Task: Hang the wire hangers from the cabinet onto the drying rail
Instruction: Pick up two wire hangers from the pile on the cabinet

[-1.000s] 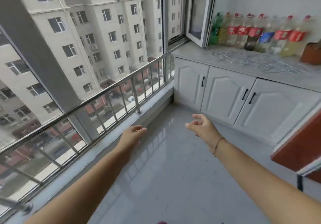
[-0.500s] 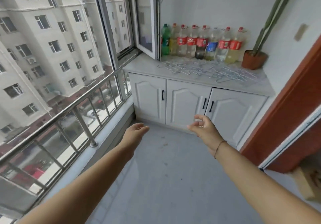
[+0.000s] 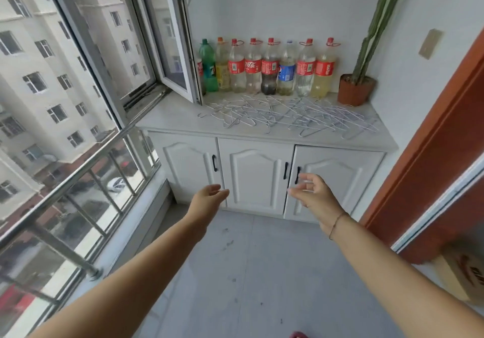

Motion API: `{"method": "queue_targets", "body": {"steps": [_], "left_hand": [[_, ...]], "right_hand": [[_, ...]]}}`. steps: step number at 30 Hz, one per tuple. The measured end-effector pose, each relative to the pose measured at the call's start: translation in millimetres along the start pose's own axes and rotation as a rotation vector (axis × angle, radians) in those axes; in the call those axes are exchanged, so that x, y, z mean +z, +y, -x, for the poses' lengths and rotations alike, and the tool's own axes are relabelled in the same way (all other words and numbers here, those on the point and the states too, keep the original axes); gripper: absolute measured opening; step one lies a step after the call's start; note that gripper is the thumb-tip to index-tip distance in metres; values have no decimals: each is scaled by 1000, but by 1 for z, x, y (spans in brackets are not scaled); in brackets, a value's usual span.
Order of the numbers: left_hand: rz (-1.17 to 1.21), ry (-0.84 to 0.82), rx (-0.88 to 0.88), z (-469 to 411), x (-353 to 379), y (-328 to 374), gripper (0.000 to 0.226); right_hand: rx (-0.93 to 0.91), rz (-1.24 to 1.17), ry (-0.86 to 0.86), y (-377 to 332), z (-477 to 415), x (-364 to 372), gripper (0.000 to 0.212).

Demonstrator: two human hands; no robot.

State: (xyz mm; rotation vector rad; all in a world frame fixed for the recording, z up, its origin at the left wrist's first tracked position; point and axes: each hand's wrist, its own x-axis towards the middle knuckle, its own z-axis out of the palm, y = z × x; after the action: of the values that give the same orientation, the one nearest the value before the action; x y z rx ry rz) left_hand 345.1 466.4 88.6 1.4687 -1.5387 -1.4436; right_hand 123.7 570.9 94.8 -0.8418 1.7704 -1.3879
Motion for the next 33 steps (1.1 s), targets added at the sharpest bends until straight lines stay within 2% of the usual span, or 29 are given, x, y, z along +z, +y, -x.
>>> {"method": "queue_targets", "body": {"steps": [11,19,24,33], "left_hand": [[31,13,-5,-147,94,66,43],[16,21,-38,-231,116,85,38],[-41,9,-13,-306,118,96,39],[-56,-31,31,-429,121,131,24]], "right_hand": [[-26,52,-86,-36,-195,-58,46],[34,35,-122,-29,-297,-50,46],[22,48,-83,-28,-365,-40,46],[90,123,35,-27,-485,-31,42]]}}
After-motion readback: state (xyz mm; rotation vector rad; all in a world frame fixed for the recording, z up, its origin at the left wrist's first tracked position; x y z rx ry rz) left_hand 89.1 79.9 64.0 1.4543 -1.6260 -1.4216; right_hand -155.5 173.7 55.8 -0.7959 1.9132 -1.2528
